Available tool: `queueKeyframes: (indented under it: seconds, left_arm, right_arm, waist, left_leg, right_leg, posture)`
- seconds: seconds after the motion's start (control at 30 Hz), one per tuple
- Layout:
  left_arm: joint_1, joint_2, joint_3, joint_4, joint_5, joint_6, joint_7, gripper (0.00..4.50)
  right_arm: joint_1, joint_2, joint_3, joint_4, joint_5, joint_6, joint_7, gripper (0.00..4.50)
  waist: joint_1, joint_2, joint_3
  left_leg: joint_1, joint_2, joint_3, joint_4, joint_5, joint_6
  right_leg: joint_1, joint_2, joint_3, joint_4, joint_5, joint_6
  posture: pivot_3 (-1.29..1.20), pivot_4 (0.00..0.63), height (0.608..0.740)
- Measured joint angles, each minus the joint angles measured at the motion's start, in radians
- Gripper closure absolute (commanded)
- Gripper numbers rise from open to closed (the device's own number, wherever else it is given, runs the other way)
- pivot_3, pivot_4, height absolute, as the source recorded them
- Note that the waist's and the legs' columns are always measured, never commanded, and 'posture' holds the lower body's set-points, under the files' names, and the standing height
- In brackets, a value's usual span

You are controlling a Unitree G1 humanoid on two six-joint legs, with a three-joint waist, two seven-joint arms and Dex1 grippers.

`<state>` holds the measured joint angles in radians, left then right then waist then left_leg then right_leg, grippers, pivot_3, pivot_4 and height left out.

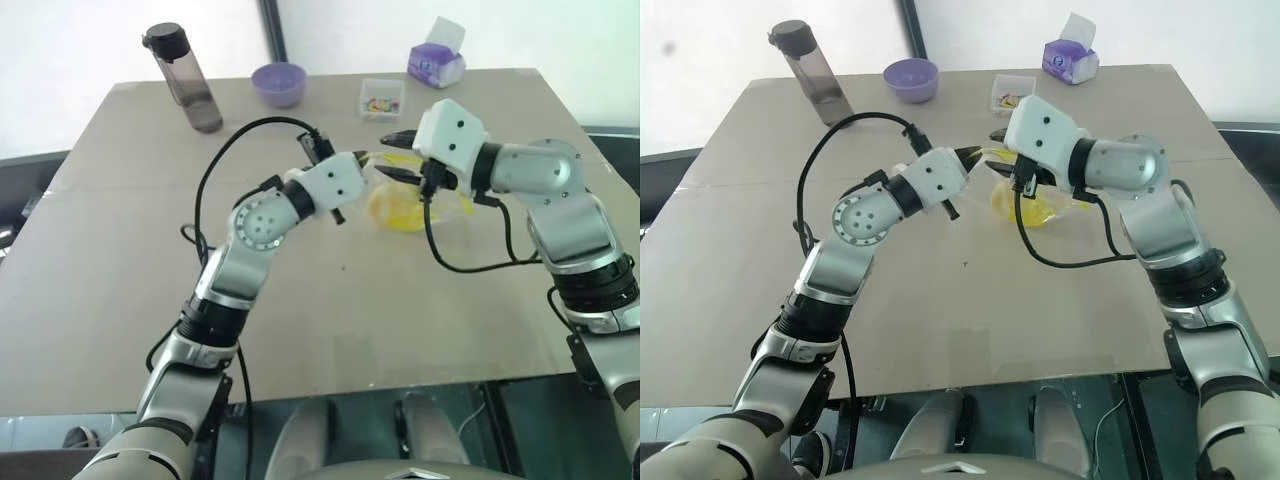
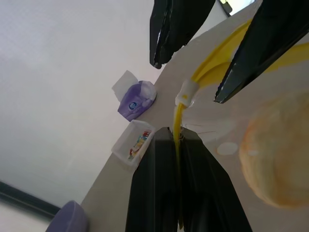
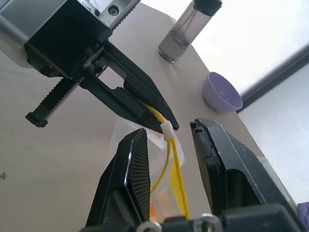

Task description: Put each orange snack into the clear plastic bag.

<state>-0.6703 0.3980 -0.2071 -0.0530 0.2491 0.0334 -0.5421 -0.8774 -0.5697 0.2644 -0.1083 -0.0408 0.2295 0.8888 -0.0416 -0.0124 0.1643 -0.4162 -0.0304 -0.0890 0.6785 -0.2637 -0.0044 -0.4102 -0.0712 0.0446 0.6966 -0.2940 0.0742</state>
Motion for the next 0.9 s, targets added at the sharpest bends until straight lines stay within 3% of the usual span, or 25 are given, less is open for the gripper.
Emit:
queueKeyframes:
  seconds: [0.67, 0.7, 0.77, 0.9]
  left_arm:
    - [0.007, 0.005, 0.001, -0.007, -0.018, 0.000, 0.000, 4.50]
    - [0.007, 0.004, 0.001, -0.007, -0.018, 0.000, 0.000, 4.50]
    - [0.007, 0.004, 0.001, -0.007, -0.018, 0.000, 0.000, 4.50]
    - [0.007, 0.003, 0.001, -0.007, -0.018, 0.000, -0.001, 4.50]
  right_arm:
    - [0.000, 0.020, 0.000, 0.015, -0.030, -0.023, 0.000, 2.89]
    - [0.000, 0.022, 0.000, 0.015, -0.029, -0.023, 0.000, 3.46]
    - [0.000, 0.024, 0.000, 0.015, -0.029, -0.022, 0.000, 4.14]
    - [0.000, 0.025, 0.000, 0.015, -0.032, -0.023, -0.002, 4.14]
  waist:
    - [0.000, 0.000, 0.000]
    - [0.000, 0.000, 0.000]
    - [0.000, 0.000, 0.000]
    - [0.000, 0.000, 0.000]
  left_leg:
    - [0.000, 0.000, 0.000, 0.000, 0.000, 0.000]
    - [0.000, 0.000, 0.000, 0.000, 0.000, 0.000]
    - [0.000, 0.000, 0.000, 0.000, 0.000, 0.000]
    - [0.000, 0.000, 0.000, 0.000, 0.000, 0.000]
  right_leg:
    - [0.000, 0.000, 0.000, 0.000, 0.000, 0.000]
    - [0.000, 0.000, 0.000, 0.000, 0.000, 0.000]
    - [0.000, 0.000, 0.000, 0.000, 0.000, 0.000]
    - [0.000, 0.000, 0.000, 0.000, 0.000, 0.000]
  posture:
    - [0.00, 0.150, 0.740]
    - [0.00, 0.150, 0.740]
    - [0.00, 0.150, 0.740]
    - [0.00, 0.150, 0.740]
